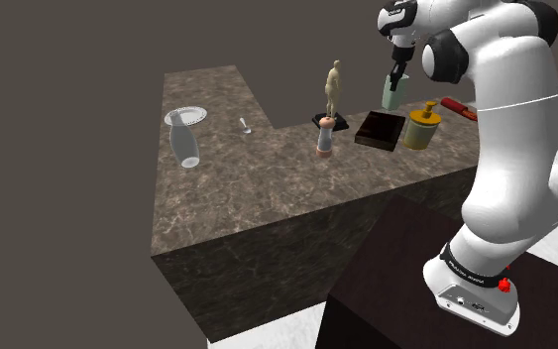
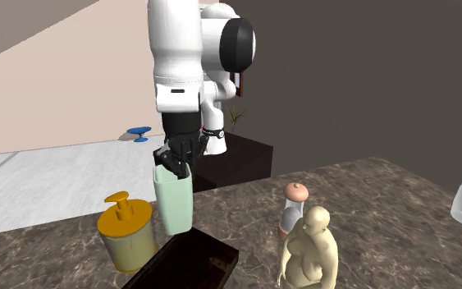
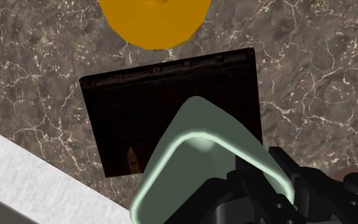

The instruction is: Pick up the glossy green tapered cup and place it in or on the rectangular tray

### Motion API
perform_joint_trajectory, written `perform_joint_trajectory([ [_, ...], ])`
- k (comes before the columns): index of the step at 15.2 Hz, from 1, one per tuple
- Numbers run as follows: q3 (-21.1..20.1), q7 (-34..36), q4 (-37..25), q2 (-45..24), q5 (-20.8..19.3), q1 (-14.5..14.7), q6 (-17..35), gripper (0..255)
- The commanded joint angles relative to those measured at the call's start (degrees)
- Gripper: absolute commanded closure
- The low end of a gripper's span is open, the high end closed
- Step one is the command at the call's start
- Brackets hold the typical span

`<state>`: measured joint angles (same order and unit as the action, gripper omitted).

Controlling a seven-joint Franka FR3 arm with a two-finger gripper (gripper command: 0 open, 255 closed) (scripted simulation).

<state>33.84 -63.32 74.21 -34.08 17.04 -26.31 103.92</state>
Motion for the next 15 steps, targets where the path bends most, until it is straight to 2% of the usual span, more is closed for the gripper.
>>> perform_joint_trajectory([
  [1,-1.4,-0.4,-11.9,-7.1,2.4,-4.7,-4.8,255],
  [2,-2.6,0.1,-23.6,-13.3,4.0,-9.1,-9.7,255],
  [15,-2.9,-1.2,-12.4,-13.1,4.3,-6.5,0.5,255],
])
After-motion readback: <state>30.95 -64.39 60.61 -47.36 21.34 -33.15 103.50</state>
